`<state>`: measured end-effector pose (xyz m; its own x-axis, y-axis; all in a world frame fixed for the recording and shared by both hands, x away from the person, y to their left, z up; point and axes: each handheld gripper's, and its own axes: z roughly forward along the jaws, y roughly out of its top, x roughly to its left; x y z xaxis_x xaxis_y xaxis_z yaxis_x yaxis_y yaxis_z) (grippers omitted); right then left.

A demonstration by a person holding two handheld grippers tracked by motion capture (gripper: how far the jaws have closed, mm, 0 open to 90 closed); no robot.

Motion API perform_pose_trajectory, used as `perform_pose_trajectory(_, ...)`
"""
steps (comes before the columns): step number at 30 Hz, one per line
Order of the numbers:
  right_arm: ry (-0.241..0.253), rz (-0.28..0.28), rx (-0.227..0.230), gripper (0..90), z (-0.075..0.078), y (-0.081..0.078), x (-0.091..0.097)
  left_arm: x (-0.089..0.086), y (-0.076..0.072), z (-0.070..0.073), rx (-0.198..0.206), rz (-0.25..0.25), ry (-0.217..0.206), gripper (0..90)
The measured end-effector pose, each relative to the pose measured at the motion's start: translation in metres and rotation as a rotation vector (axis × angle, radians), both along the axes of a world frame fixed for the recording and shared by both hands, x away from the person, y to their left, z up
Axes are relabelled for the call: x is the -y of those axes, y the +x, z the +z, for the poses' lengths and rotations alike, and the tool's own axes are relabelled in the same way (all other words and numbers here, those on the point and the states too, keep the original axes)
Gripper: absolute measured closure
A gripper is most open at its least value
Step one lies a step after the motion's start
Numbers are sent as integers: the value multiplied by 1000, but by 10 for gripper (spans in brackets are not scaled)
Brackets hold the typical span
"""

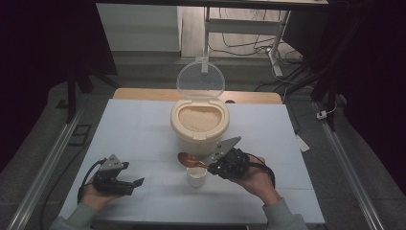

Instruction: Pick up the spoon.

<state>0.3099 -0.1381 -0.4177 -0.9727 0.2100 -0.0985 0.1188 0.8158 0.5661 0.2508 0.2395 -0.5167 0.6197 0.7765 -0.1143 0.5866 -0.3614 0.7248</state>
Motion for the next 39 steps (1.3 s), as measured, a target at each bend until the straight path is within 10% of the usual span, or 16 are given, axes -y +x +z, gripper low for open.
perform_pose_trajectory(15, -26, 23, 5, 813, -5, 1, -2, 6, -4, 14, 30, -56, -16, 143)
perform_pose_trajectory(39, -62, 63, 33, 813, -7, -7, -15, 77, -3, 104, 150, -312, 8, 153)
